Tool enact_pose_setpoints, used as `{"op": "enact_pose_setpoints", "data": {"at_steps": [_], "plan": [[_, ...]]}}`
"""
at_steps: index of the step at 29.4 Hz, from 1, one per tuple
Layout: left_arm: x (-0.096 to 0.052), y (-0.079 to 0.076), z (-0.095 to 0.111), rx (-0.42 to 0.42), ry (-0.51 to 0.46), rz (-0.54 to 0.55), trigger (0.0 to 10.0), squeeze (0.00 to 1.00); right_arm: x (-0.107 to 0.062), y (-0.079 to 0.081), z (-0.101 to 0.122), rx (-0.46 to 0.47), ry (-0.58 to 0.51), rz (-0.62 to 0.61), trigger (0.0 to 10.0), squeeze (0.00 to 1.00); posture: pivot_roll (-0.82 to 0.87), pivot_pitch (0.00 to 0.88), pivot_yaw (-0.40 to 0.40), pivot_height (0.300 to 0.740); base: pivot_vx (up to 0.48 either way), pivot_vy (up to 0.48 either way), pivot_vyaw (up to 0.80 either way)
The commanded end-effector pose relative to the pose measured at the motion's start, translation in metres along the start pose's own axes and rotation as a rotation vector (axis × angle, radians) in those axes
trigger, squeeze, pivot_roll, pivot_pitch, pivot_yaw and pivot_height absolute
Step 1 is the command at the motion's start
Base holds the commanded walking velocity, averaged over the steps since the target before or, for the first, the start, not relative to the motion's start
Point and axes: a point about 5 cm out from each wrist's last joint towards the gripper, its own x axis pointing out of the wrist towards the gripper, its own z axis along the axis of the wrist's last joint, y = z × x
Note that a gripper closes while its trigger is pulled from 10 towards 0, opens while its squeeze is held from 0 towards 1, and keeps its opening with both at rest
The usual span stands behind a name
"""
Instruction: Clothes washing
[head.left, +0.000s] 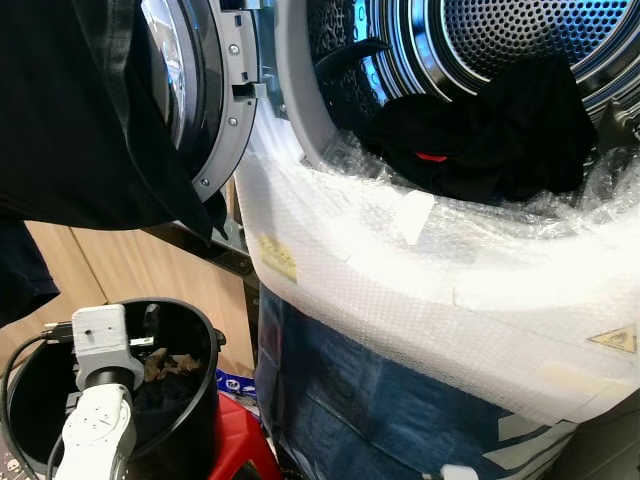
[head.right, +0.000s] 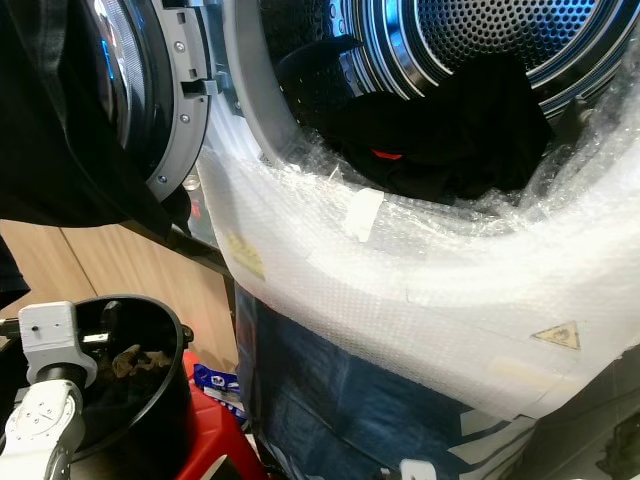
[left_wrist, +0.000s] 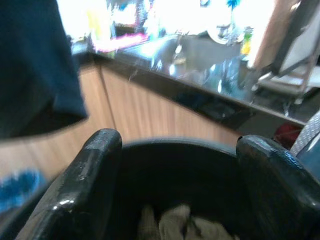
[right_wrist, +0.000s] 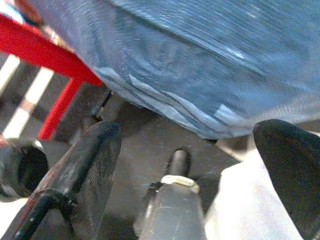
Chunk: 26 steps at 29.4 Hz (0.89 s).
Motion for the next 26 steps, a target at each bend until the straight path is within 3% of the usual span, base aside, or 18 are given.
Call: {"op": "enact_pose_setpoints", "data": {"at_steps": [1,2,5,7,9,15,18,19,21,24,26], "plan": [[-0.001,0.002,0.002,-0.061,0.042,0.005,10.0,1.00,0.000,-0.001,-0.006,-0.075,0.028,-0.023,10.0,0.00,0.21,0.000,0.020,0.740,0.000,0.000,0.00],[-0.003,0.009,0.003,-0.081,0.073,0.019,10.0,1.00,0.000,-0.002,-0.005,-0.125,0.034,-0.033,10.0,0.00,0.22,0.000,0.018,0.740,0.000,0.000,0.00],[-0.006,0.016,0.004,-0.093,0.101,0.028,10.0,1.00,0.000,0.000,-0.003,-0.150,0.032,-0.039,10.0,0.00,0.22,0.000,0.021,0.740,0.000,0.000,0.00],[-0.009,0.012,0.004,-0.118,0.138,-0.002,10.0,1.00,0.001,0.007,-0.001,-0.181,0.025,-0.010,10.0,0.00,0.23,0.000,0.023,0.740,0.000,0.000,0.00],[-0.010,0.007,0.005,-0.086,0.154,-0.062,10.0,1.00,0.001,0.009,-0.003,-0.181,0.031,-0.008,10.0,0.00,0.23,0.000,0.033,0.740,0.000,0.000,0.00],[-0.009,0.004,0.007,-0.135,0.219,-0.055,10.0,1.00,0.001,0.011,-0.008,-0.155,0.045,-0.011,10.0,0.00,0.23,0.000,0.055,0.740,0.000,0.000,0.00],[0.000,-0.008,0.019,-0.004,0.170,-0.129,10.0,1.00,0.001,0.009,-0.007,-0.172,0.031,-0.017,10.0,0.00,0.25,0.000,0.051,0.740,0.000,0.000,0.00],[0.000,-0.008,0.019,-0.004,0.170,-0.129,10.0,1.00,0.001,0.009,-0.007,-0.172,0.031,-0.017,10.0,0.00,0.25,0.000,0.051,0.740,0.000,0.000,0.00],[0.008,-0.004,0.016,-0.103,0.249,-0.075,10.0,1.00,0.001,0.010,-0.011,-0.225,0.040,0.008,10.0,0.00,0.23,0.000,0.061,0.740,0.000,0.000,0.00],[0.005,0.000,0.010,-0.152,0.310,-0.091,10.0,1.00,0.000,0.008,-0.016,-0.252,0.058,0.014,10.0,0.00,0.21,0.000,0.062,0.740,0.000,0.000,0.00],[0.002,0.007,-0.005,-0.139,0.401,-0.094,10.0,1.00,-0.001,0.010,-0.021,-0.287,0.077,0.046,10.0,0.00,0.19,0.000,0.061,0.740,0.000,0.000,0.00]]}}
